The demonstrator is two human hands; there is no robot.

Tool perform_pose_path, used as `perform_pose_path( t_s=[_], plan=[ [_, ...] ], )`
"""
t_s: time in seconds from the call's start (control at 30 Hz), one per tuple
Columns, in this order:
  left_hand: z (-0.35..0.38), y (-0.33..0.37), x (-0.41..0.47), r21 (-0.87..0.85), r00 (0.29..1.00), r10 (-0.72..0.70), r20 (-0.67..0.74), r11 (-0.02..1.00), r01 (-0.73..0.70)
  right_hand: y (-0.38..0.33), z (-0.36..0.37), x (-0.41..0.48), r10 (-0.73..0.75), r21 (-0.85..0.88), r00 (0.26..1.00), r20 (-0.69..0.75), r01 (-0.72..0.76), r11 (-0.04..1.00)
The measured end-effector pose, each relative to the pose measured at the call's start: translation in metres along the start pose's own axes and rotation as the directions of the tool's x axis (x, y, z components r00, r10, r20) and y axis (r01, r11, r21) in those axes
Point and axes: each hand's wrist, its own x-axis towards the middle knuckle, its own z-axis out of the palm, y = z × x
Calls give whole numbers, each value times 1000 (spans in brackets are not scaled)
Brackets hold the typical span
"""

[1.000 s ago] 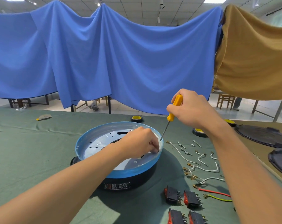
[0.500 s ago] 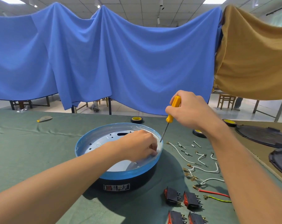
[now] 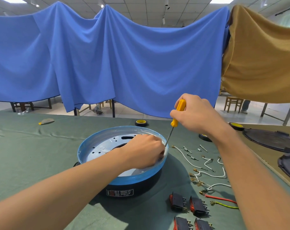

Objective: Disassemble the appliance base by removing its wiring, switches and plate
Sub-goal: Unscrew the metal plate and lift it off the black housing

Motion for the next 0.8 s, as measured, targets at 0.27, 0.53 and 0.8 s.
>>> perform_pose_path(
  t_s=[0.27, 0.53, 0.8],
  plan=[
    [-2, 2, -1, 116, 994, 83, 75, 989, -91, -3, 8, -2, 13, -25, 999, 37, -12, 1000],
    [-6, 3, 4, 236, 968, 72, 239, 963, -130, -5, 19, -6, 4, -72, 997, 83, 2, 997],
    [-4, -8, 0, -275, 983, -91, 160, 952, 133, -3, 18, -6, 9, -75, 997, 83, -3, 997]
  ],
)
